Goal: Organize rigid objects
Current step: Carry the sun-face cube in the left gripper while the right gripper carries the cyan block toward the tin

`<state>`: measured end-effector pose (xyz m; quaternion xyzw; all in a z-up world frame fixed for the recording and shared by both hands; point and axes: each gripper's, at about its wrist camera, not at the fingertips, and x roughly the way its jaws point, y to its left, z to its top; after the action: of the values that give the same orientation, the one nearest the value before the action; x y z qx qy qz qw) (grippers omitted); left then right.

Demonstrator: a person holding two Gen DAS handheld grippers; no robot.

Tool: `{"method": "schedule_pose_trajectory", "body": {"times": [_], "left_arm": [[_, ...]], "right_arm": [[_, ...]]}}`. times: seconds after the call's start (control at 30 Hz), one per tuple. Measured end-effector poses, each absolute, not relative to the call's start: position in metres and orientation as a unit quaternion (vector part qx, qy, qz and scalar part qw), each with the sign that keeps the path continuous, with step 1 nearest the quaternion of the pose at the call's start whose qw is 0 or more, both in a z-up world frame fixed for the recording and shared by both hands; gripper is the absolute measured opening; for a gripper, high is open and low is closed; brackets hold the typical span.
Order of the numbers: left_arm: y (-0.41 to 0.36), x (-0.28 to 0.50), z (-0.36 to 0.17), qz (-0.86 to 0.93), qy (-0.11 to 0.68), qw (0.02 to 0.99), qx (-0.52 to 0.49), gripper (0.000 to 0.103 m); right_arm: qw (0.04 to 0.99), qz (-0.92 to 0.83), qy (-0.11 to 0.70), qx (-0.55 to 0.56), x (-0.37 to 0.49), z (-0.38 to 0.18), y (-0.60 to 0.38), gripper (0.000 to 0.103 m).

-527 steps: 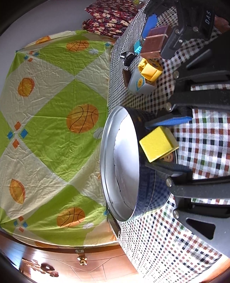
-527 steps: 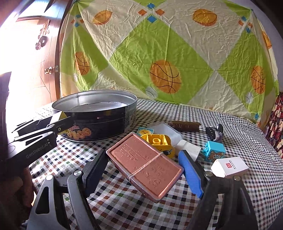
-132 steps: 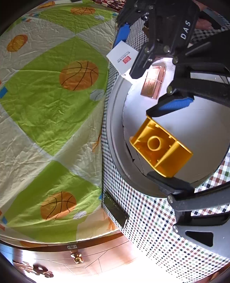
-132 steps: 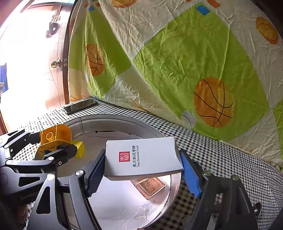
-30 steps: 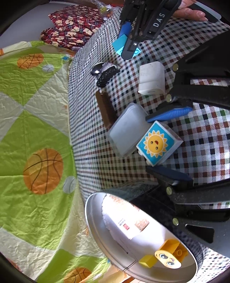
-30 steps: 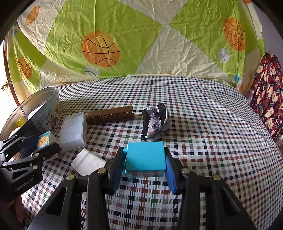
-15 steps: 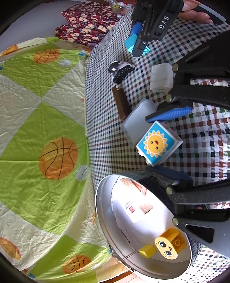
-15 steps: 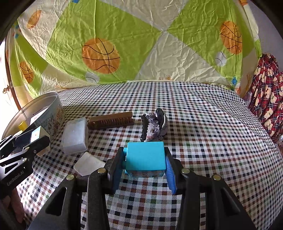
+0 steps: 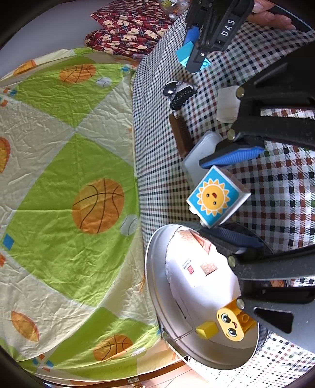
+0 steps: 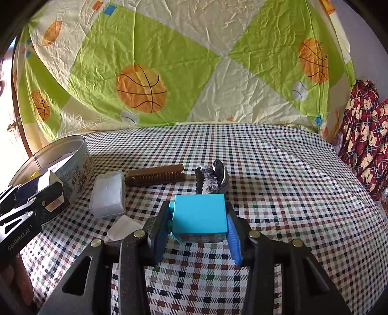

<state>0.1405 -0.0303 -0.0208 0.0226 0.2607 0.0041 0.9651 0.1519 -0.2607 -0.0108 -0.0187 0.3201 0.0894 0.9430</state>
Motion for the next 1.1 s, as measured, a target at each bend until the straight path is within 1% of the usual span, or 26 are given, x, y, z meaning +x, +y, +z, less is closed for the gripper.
{"method": "schedule_pose_trajectory", "body": {"times": [1.1], "left_arm": [[-0.024,0.122,-0.013,0.029,0.209,0.977,0.007,0.049]], "right_arm": [[0.966,0.080,0.245,-0.014,0.128,0.005,-0.260,0.045]]}}
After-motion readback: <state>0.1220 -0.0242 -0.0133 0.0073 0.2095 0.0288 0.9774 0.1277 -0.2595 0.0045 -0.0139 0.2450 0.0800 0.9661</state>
